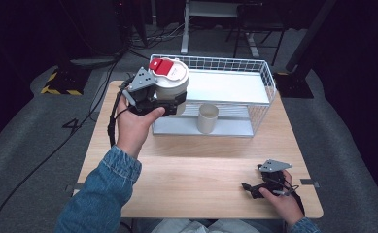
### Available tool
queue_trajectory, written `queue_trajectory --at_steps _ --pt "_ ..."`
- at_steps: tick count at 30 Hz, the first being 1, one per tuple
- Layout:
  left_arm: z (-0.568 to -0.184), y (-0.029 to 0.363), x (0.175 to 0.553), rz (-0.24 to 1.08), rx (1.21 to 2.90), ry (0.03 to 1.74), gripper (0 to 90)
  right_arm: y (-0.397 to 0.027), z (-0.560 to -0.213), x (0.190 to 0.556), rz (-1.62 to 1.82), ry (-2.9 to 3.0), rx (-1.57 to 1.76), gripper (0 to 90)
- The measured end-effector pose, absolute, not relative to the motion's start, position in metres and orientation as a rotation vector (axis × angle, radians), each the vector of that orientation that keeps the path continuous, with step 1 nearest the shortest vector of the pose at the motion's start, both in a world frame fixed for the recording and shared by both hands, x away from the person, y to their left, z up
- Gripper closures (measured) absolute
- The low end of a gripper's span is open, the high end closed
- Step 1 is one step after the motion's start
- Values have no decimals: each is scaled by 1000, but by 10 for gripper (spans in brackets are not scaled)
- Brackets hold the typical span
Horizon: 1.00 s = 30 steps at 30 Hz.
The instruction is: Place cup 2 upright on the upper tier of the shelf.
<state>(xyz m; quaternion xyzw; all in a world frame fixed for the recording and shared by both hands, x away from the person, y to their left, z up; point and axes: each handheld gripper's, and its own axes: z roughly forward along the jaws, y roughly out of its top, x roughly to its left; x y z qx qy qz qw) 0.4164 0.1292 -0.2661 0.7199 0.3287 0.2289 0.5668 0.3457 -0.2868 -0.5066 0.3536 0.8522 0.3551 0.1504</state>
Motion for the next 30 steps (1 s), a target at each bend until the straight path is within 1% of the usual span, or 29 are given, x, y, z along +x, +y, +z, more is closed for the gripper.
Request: queue_trajectory --at_steps 13,30 --pt "-252 115 450 580 1677 775 131 -287 -507 346 1020 2448 1016 0" --pt "-247 90 489 571 1678 779 131 -287 -507 346 1022 2448 1016 0"
